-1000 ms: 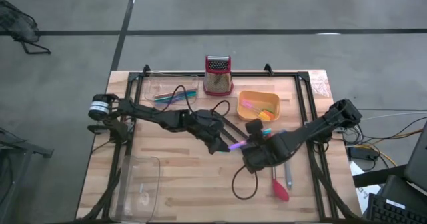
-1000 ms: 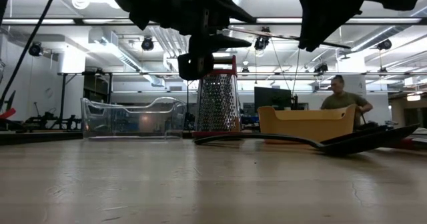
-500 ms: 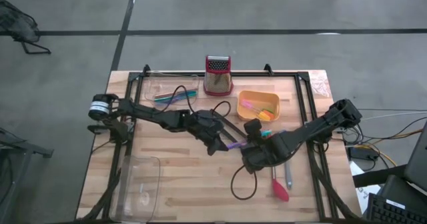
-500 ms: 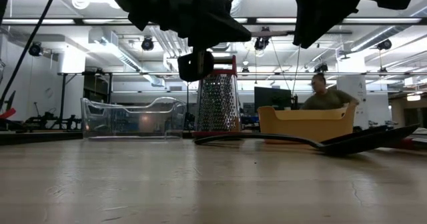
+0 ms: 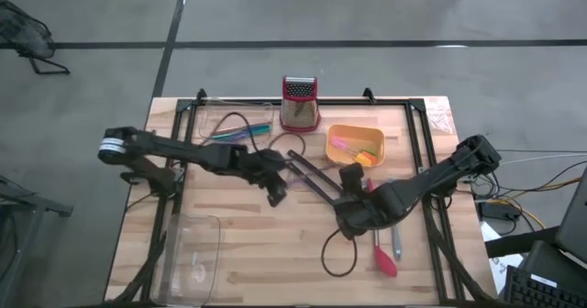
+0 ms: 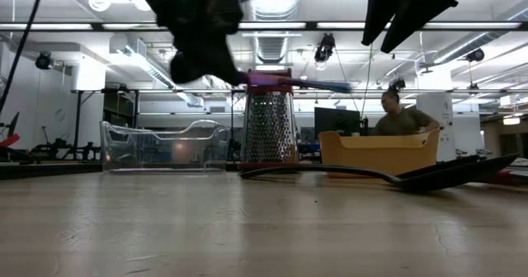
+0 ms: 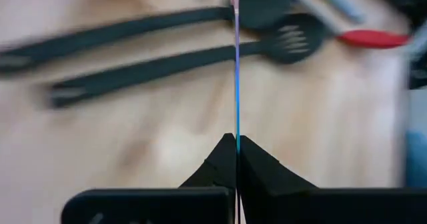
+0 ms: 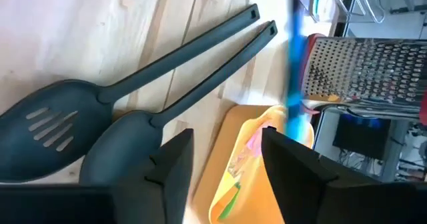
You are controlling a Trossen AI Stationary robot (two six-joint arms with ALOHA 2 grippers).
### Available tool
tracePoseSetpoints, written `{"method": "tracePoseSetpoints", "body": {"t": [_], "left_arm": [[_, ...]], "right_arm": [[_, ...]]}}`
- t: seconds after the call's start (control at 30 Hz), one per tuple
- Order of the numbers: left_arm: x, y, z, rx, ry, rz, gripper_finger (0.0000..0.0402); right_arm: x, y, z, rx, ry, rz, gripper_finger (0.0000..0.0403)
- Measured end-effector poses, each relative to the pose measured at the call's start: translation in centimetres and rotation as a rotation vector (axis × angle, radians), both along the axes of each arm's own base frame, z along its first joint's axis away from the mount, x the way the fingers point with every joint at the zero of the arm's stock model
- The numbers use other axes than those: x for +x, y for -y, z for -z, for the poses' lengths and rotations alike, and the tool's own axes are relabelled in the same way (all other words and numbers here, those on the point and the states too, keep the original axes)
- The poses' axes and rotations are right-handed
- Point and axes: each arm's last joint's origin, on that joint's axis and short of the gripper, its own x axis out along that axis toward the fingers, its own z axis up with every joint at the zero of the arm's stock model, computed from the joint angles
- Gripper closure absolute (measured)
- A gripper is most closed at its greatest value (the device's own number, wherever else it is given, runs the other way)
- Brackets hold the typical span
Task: Pick & Place Kitchen Items
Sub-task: Put the blue knife into the top transparent bin
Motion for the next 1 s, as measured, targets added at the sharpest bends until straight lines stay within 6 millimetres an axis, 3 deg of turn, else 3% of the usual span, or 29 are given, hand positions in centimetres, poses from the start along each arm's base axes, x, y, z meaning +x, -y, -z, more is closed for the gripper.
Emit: {"method": "tracePoseSetpoints", "body": {"t": [0.27,0.43,0.57,0.8,1.0], "left_arm": [[-7.7,-2.0,-3.5,0.498,-0.253,-0.23,0.04],[-11.6,-3.5,-4.6,0.676,-0.393,-0.402,0.0399],[-12.3,-5.2,-4.5,0.76,-0.478,-0.367,0.0398],[-13.2,-8.8,-1.8,0.755,-0.692,-0.36,0.0397],[-13.3,-10.3,0.9,0.718,-0.847,-0.167,0.0395]], "right_arm": [[-0.6,-0.6,-0.6,0.036,0.053,0.025,0.0208],[-0.7,-0.7,-0.6,0.041,0.059,0.031,0.021],[-0.5,-0.8,-0.6,0.052,0.077,0.033,0.022],[-0.6,-1.1,-0.5,0.071,0.098,0.044,0.0238],[-0.6,-1.3,-0.4,0.076,0.104,0.043,0.0254]]}}
